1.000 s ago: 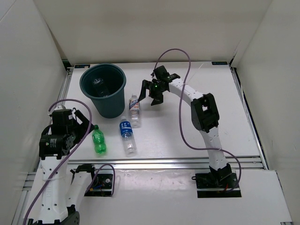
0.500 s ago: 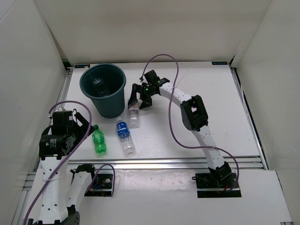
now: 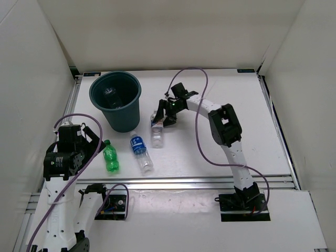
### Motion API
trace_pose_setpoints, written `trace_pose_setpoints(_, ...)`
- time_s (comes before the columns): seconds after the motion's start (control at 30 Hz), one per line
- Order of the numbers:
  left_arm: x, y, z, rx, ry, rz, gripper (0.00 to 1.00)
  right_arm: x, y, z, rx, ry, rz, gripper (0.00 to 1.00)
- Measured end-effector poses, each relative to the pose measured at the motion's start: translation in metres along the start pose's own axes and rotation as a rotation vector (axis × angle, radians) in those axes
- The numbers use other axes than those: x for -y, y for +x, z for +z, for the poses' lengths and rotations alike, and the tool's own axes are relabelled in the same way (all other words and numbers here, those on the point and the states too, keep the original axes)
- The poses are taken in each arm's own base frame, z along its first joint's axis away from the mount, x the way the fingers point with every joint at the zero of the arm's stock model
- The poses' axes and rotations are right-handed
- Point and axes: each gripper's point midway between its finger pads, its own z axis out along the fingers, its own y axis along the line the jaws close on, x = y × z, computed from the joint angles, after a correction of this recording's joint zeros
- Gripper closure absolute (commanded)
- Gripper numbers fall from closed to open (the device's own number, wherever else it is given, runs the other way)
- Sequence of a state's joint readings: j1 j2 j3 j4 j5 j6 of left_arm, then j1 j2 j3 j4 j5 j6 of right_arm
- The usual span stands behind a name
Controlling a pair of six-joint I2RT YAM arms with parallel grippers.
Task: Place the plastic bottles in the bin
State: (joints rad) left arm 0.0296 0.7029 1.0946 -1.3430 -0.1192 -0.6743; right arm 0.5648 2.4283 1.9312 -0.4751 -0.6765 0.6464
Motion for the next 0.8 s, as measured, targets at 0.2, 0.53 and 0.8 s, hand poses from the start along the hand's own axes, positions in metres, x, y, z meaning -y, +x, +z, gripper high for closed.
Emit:
trace_pose_setpoints(0.2, -0.002, -0.006, -0.002, 0.029, -0.016, -0.009, 0.00, 0.020, 0.000, -0.073, 0.094, 0.119, 0.048, 0.71)
trace_pose_setpoints(0.53, 0.008, -0.032, -0.006, 0.143, 0.019, -0.025, 0.00, -0.243, -0.080, -0.253, 0.689, -0.179, -0.489, 0.72)
trace_pose_setpoints(0.8, 0.019, -0.041, -0.001, 0.102, 0.016, 0.055, 0.00, -0.388, -0.048, -0.263, 0.962, -0.440, -0.910, 0.46)
